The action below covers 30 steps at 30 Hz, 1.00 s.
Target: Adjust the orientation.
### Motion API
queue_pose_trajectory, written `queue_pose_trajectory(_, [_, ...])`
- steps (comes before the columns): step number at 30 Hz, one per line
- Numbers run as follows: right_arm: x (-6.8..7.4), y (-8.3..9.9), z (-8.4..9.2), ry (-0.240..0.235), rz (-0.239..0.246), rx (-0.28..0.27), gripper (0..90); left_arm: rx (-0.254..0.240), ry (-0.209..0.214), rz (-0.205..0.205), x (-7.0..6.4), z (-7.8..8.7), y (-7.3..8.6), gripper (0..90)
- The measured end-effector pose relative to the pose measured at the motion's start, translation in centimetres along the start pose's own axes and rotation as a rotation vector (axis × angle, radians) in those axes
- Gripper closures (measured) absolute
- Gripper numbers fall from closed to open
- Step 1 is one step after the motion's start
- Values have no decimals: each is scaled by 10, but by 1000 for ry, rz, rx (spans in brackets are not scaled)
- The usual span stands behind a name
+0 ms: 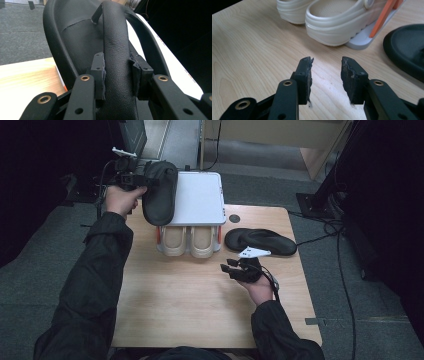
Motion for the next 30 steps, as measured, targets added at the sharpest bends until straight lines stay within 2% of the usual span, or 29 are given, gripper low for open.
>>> queue_pose_trajectory(11, [-1, 4, 6, 16, -13, -10, 609, 25, 17, -1, -11, -27, 4, 678])
queue_pose_trajectory(22, [-4, 3, 7, 24, -8, -16, 604, 41, 17, -18, -12, -32, 6, 664])
queue_pose_trajectory(26, [-7, 3, 9, 26, -16, -23, 597, 52, 25, -40, -11, -29, 7, 552])
queue_pose_trajectory(30, [-9, 2, 11, 24, -32, -25, 586, 38, 28, -65, -10, -21, 6, 494])
Point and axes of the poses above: each handheld gripper's, and its own axes: z roughly backward along the jaws, y roughly out of its underside, x roughly to its left, the point moved 2 cm from there along -z, roughly forward along the jaws, and after that the axes turned 13 degrees about -y, right-handed, at the moved point
